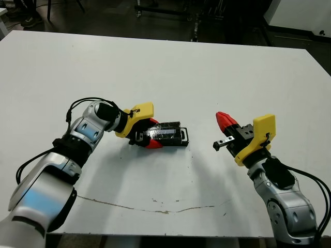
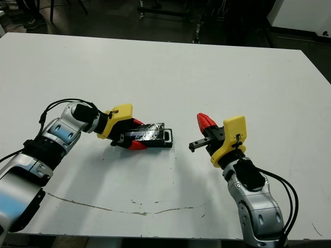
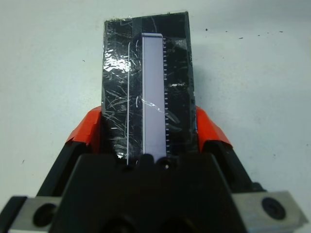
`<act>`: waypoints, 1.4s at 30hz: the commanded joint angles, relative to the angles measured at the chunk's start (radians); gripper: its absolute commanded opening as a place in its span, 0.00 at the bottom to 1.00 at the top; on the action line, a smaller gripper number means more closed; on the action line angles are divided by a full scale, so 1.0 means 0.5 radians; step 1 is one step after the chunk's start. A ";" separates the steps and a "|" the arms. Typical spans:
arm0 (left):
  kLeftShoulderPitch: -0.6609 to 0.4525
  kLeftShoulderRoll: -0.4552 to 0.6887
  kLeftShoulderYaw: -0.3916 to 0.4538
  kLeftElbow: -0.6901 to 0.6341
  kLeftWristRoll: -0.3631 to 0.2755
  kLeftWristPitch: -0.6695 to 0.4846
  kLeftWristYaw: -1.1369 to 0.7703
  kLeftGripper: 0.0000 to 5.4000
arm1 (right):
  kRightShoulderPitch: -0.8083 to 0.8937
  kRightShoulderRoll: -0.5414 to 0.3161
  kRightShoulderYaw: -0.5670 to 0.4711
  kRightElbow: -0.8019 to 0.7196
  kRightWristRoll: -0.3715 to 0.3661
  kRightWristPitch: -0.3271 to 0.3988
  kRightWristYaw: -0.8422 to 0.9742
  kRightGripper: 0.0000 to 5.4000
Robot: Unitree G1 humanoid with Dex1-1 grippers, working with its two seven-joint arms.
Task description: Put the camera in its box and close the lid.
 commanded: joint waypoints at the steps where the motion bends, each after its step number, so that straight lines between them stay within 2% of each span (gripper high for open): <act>1: 0.039 -0.083 -0.054 0.051 0.115 0.052 0.074 0.58 | 0.018 -0.014 -0.008 -0.004 -0.003 0.029 -0.005 0.00; 16: 0.056 -0.185 0.004 0.112 0.058 0.078 0.053 0.58 | 0.013 -0.006 -0.017 -0.003 0.010 0.030 0.000 0.00; 20: 0.049 -0.210 -0.008 0.123 0.089 0.068 0.056 0.58 | 0.012 -0.013 -0.017 0.013 0.009 0.004 0.015 0.00; 26: -0.002 -0.247 -0.047 0.185 0.129 0.060 0.024 0.58 | 0.012 -0.013 -0.013 -0.014 0.002 0.044 -0.008 0.00; 30: -0.044 -0.293 -0.072 0.232 0.152 0.198 0.010 0.58 | 0.014 -0.011 -0.013 -0.002 0.004 0.032 -0.003 0.00; 36: -0.070 -0.345 -0.107 0.306 0.185 0.082 0.003 0.58 | 0.025 -0.009 -0.015 -0.009 0.005 0.033 -0.008 0.00; 42: -0.115 -0.428 -0.113 0.415 0.205 0.076 -0.007 0.58 | 0.027 -0.017 -0.028 0.026 0.013 -0.022 0.032 0.00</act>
